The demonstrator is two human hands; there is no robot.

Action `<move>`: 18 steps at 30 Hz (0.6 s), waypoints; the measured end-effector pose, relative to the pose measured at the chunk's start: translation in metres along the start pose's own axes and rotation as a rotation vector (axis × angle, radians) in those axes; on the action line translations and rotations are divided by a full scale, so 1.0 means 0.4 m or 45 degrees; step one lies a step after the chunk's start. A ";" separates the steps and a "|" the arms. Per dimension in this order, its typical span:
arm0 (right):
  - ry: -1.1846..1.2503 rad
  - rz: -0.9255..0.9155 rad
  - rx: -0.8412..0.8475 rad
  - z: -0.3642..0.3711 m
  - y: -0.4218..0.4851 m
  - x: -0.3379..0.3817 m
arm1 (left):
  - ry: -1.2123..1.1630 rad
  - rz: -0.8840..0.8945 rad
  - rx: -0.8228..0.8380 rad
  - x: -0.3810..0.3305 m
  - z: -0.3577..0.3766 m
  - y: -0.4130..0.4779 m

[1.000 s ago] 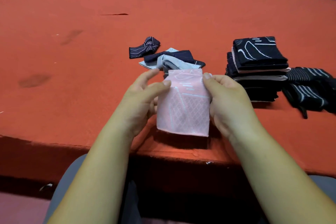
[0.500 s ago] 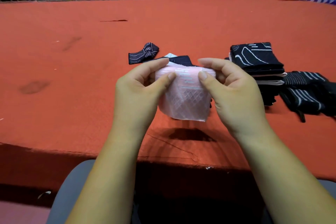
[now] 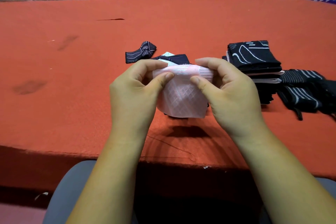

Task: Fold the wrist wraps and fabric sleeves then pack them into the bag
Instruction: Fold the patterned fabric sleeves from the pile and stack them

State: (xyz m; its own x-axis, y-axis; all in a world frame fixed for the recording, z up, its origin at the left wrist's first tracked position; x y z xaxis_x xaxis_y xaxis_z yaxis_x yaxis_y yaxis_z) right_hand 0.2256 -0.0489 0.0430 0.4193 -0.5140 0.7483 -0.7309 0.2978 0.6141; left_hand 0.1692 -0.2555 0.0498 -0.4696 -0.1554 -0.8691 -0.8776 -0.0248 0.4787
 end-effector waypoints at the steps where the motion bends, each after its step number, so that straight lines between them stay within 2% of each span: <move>1: -0.031 -0.009 -0.006 0.000 -0.001 -0.002 | 0.014 0.005 -0.002 -0.001 0.001 -0.001; 13: -0.248 -0.152 0.022 0.003 -0.004 0.025 | 0.094 0.001 -0.041 -0.012 0.010 -0.021; 18: -0.297 -0.202 0.077 0.012 -0.005 0.029 | 0.222 0.117 -0.005 -0.028 0.018 -0.027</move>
State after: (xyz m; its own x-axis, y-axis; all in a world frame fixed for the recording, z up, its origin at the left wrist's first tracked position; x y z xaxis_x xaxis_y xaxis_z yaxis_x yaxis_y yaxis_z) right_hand 0.2294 -0.0594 0.0491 0.4006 -0.7236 0.5621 -0.7001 0.1541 0.6973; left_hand 0.1832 -0.2463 0.0537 -0.5240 -0.3258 -0.7870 -0.8312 -0.0061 0.5560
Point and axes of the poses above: each hand's wrist, its own y-axis towards the middle knuckle, its own z-axis out of the palm, x = y × z, the point moved 7 cm from there along y, towards the middle knuckle, and after that the axes turned 4 degrees about -z, right-handed, at the moved point
